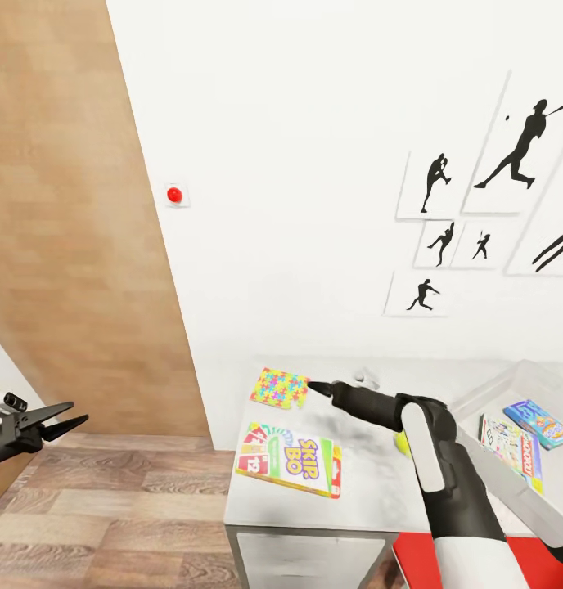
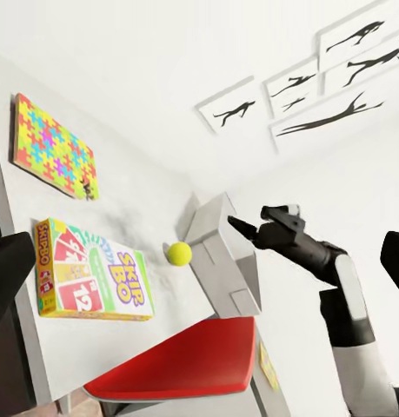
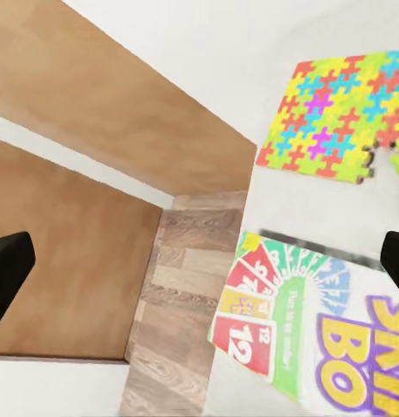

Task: Put all the toys in the child's room - the three board games (two on the bed and one on the table), the two jigsaw puzzles on the table, and the tennis ball on the table - inside the toy box on the table in the child's room.

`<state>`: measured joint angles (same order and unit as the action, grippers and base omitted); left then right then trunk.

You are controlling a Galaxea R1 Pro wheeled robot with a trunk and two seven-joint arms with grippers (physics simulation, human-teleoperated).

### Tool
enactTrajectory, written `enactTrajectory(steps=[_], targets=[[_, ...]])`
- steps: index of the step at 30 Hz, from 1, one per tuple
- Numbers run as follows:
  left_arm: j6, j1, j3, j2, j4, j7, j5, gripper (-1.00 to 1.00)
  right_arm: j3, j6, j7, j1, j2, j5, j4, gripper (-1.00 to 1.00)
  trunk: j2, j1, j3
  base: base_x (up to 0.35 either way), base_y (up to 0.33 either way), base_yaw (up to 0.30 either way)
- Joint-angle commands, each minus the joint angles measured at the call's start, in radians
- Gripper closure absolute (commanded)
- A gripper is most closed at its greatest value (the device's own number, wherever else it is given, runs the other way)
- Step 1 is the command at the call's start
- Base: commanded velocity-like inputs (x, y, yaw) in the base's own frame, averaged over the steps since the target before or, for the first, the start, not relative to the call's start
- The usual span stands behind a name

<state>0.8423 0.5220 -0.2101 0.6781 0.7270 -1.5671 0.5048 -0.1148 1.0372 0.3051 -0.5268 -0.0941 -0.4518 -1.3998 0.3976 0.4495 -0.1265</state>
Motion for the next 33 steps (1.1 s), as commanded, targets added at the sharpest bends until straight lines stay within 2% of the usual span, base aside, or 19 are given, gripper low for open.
enactTrajectory(steps=[1, 2, 4, 8, 13, 20, 24, 33], targets=[[0.011, 0.001, 0.000, 0.000, 0.000, -0.004, 0.000, -1.00, 0.002, 0.007, -0.017, -0.022, -0.001, 0.008, 0.028, -1.00, 0.002, 0.001, -0.002, 0.000, 0.000, 0.000], [0.011, 0.001, 0.001, 0.000, 0.000, -0.004, 0.000, -1.00, 0.005, 0.008, -0.039, -0.041, -0.002, 0.008, 0.055, -1.00, 0.002, 0.001, -0.002, 0.000, 0.000, 0.000], [0.010, 0.001, 0.001, 0.000, 0.000, -0.004, -0.001, -1.00, 0.014, 0.010, -0.114, -0.118, -0.001, 0.009, 0.179, -1.00, 0.002, 0.001, -0.002, 0.000, 0.089, 0.000], [0.008, 0.000, 0.001, 0.000, 0.000, -0.004, -0.002, -1.00, 0.018, 0.008, -0.195, -0.214, 0.004, 0.013, 0.363, -1.00, 0.002, 0.001, -0.002, 0.000, 0.184, 0.000], [0.008, 0.000, 0.001, 0.000, 0.000, -0.004, -0.007, -1.00, 0.019, 0.005, -0.270, -0.286, 0.003, 0.015, 0.513, -1.00, 0.002, 0.001, -0.002, 0.000, 0.077, 0.000], [0.006, 0.001, 0.002, -0.001, 0.000, -0.004, -0.008, -1.00, 0.020, -0.025, -0.391, -0.309, 0.000, 0.016, 0.573, -1.00, 0.002, 0.001, -0.002, 0.000, 0.090, 0.000], [0.006, 0.000, 0.003, -0.005, 0.000, -0.004, -0.009, -1.00, 0.017, -0.030, -0.445, -0.311, 0.008, 0.014, 0.597, -1.00, 0.002, 0.001, -0.002, 0.001, 0.036, 0.000], [0.005, 0.000, 0.003, -0.008, 0.000, -0.004, -0.010, -1.00, 0.016, -0.030, -0.481, -0.319, 0.019, 0.018, 0.642, -1.00, 0.002, 0.001, -0.002, 0.087, 0.075, 0.000]])
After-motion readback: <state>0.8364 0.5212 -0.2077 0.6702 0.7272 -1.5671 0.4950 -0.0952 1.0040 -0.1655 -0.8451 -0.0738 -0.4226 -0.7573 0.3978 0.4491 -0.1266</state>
